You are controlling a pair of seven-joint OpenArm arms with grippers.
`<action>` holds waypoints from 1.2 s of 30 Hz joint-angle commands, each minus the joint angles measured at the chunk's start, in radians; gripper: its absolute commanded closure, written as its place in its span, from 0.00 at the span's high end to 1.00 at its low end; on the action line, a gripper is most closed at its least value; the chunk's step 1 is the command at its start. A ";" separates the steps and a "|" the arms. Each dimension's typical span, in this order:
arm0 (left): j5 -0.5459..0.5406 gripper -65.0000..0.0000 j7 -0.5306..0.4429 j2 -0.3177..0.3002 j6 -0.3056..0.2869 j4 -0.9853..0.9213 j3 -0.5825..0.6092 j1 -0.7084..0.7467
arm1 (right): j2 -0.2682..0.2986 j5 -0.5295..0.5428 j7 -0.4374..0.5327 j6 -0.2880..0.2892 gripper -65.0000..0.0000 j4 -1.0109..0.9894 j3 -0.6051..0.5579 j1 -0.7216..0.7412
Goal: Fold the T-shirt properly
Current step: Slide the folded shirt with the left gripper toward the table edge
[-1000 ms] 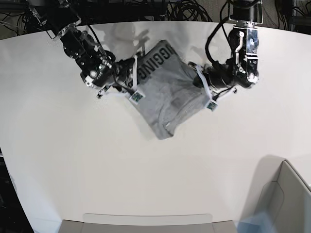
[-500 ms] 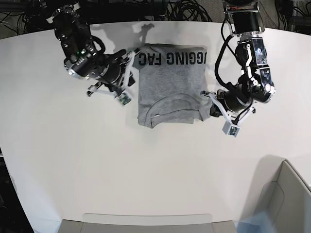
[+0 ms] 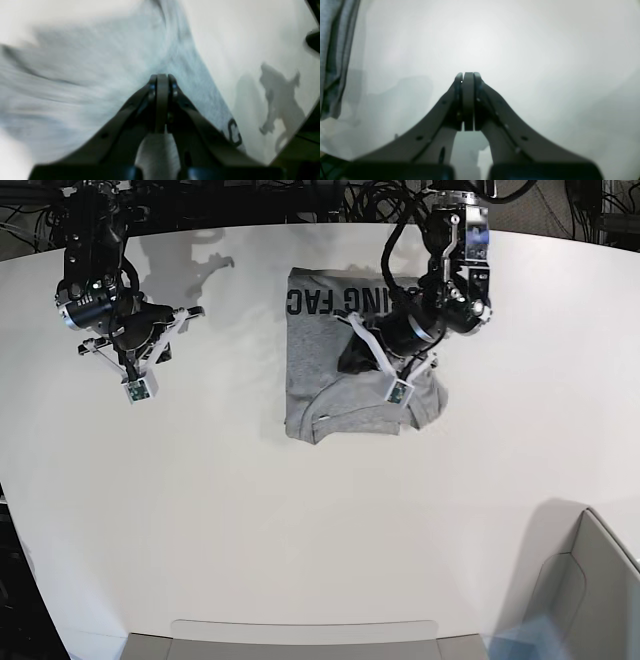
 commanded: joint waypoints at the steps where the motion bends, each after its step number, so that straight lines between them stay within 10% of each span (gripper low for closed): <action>1: -0.020 0.00 -0.037 0.002 -0.008 -0.024 0.019 -0.011 | 0.008 0.003 0.013 0.000 0.00 0.016 0.003 -0.003; 7: -0.018 0.00 -0.149 -0.009 -0.008 -0.227 0.053 -0.011 | 0.005 0.003 0.013 0.000 0.00 0.016 0.003 -0.030; 23: -0.020 0.00 -0.407 -0.488 -0.017 -0.762 0.059 -0.144 | -0.001 0.006 0.013 0.000 0.00 0.019 -0.005 -0.046; 27: -0.018 0.00 -0.434 -0.600 -0.100 -0.856 0.093 -0.238 | -0.009 0.006 0.013 0.000 0.00 0.021 -0.005 -0.043; 36: -0.018 0.00 -0.425 -0.677 -0.167 -0.811 0.133 -0.296 | -0.040 0.006 0.013 0.000 0.00 0.021 -0.005 -0.046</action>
